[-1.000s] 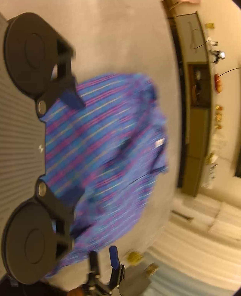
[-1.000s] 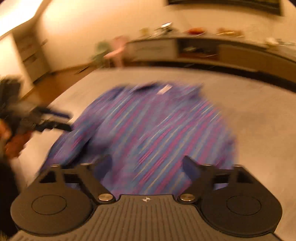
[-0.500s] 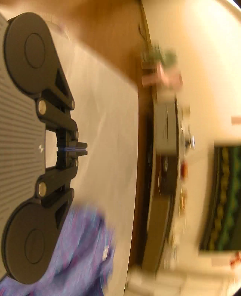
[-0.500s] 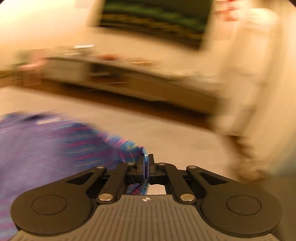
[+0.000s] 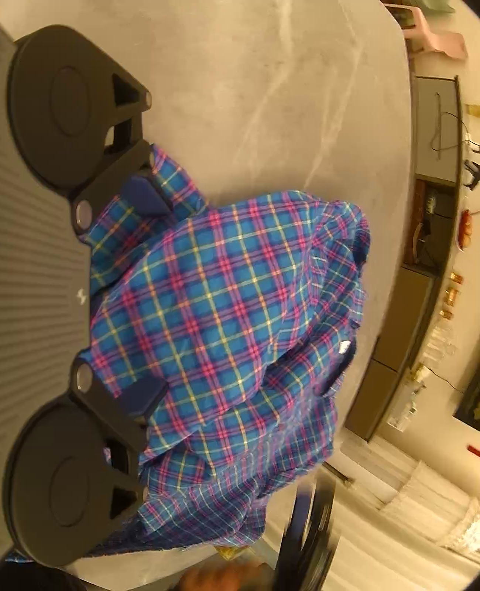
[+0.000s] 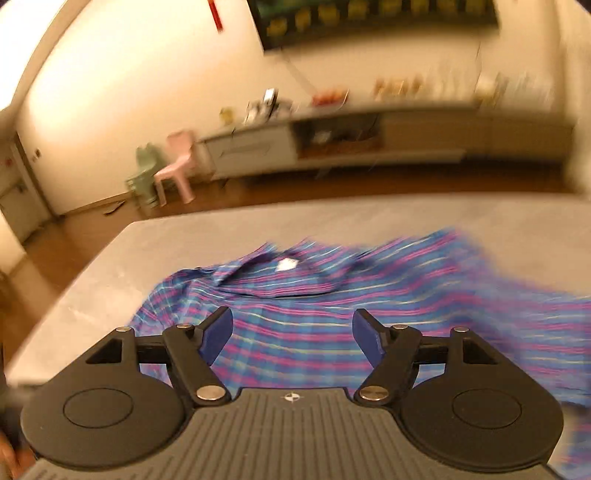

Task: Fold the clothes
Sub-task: 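Lower the shirt onto the table with both grippers and release it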

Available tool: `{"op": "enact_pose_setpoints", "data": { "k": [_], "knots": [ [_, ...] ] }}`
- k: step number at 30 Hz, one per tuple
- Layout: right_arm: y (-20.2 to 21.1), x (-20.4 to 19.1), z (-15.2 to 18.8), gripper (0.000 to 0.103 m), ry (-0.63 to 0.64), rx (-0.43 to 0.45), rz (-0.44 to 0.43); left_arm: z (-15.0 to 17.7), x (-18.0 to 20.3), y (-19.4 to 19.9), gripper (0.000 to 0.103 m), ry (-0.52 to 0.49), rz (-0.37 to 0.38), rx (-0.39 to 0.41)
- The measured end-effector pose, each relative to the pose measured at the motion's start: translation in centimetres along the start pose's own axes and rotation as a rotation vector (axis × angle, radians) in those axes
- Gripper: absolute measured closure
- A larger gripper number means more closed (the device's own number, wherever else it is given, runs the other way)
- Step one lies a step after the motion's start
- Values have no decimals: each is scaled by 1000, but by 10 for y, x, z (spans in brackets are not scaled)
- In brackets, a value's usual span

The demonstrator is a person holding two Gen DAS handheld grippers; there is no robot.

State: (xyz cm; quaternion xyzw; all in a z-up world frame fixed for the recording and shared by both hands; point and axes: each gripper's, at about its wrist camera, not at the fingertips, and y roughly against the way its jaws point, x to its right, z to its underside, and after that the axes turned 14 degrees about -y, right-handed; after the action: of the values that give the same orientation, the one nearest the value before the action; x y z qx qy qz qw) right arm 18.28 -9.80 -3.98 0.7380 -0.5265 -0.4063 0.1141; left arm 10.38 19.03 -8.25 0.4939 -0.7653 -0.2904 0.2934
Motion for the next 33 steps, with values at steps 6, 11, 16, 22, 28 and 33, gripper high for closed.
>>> {"op": "enact_pose_setpoints", "data": {
  "k": [6,11,16,22,28,33],
  "knots": [
    [-124,24,-27,66,-102,-83,115,0,-11,13,101,-26,104,54],
    [-139,2,-72,102,-42,-105,77,-22,-36,40,102,-16,178,255],
    [-124,7,-145,94,-425,122,-247,-29,-151,74,91,350,-111,472],
    [-92,-8,-124,32,-272,23,-51,-10,-183,91,56,432,-273,384],
    [62,-13,23,21,108,-58,-37,-27,-93,75,39,56,-62,250],
    [148,3,136,29,368,-160,120,-13,-11,49,40,-329,-61,122]
  ]
}}
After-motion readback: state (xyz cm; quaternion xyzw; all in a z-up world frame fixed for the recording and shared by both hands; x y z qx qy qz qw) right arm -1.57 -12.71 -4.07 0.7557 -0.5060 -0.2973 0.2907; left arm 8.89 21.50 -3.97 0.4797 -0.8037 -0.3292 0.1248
